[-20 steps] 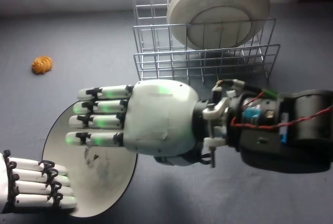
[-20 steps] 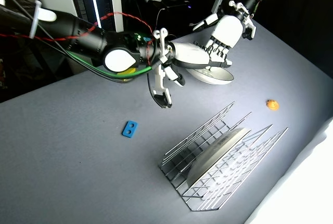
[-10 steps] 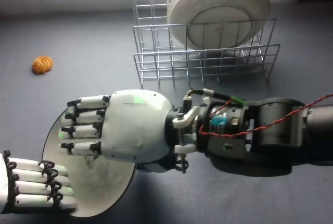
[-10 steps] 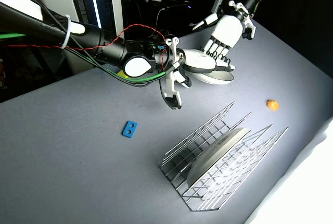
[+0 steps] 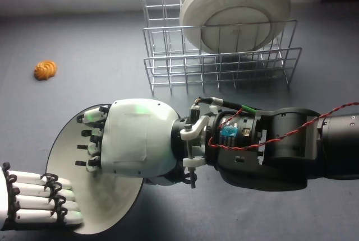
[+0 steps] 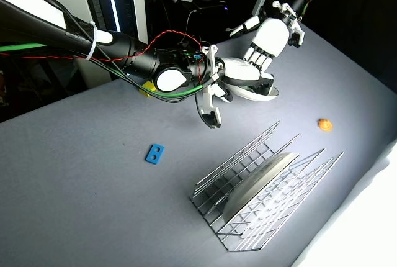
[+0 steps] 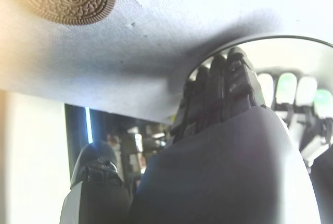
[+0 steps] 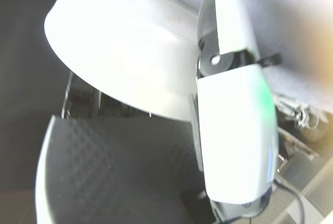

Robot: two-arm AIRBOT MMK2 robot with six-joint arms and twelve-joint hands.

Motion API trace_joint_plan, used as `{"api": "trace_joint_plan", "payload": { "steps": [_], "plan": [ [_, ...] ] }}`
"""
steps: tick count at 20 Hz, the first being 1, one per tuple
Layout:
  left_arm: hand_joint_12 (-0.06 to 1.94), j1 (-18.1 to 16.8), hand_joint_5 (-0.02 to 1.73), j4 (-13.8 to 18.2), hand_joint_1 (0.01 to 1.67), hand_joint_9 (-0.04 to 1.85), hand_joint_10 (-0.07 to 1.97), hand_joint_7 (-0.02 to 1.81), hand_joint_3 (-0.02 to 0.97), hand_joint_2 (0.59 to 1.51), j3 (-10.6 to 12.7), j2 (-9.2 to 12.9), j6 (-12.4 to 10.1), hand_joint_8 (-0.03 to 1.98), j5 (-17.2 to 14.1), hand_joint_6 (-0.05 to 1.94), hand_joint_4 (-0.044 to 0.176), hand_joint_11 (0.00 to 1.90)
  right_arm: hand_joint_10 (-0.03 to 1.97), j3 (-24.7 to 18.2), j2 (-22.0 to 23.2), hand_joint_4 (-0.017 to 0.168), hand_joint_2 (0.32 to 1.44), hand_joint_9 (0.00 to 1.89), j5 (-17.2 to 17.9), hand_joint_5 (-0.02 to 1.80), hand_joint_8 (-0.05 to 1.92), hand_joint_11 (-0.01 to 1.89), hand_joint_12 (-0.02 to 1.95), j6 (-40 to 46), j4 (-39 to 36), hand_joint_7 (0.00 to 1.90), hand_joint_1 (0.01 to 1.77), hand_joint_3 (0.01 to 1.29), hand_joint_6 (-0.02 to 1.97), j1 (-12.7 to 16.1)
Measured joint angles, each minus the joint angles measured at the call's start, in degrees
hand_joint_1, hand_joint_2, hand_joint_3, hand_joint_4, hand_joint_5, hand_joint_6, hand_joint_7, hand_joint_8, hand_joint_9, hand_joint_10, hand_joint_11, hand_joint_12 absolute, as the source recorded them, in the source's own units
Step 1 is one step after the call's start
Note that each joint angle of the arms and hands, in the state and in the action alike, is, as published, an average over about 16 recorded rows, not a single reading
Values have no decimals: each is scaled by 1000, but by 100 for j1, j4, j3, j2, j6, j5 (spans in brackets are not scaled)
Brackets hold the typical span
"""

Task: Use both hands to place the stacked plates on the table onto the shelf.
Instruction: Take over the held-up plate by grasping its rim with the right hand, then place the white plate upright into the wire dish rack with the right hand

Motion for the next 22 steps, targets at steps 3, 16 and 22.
{"api": "trace_joint_plan", "payload": {
  "steps": [3, 16, 22],
  "plan": [
    [-12, -32, -10, -163, 21, 14, 2, 15, 21, 1110, 24, -2, 2, -5, -5, -22, -6, 15, 18, 4, -9, 2, 985, 856, 66, 767, 57, 488, 1067, -3, -9, 810, 1165, 14, 85, 0],
    [9, -570, 17, -1309, 19, 20, 7, 18, 20, 1106, 364, 155, 12, -4, 24, 7, 1, 15, 1, -35, 14, 0, 955, 1277, 270, 920, 403, 927, 976, -2, 18, 1009, 1171, 14, 238, -8],
    [9, -908, 22, -1669, 19, 22, 7, 20, 20, 1105, 568, 303, 11, -5, 192, 5, -2, 15, 3, -326, 316, 0, 955, 1316, 271, 933, 489, 930, 963, 2, 30, 1029, 1171, 13, 273, -35]
  ]
}}
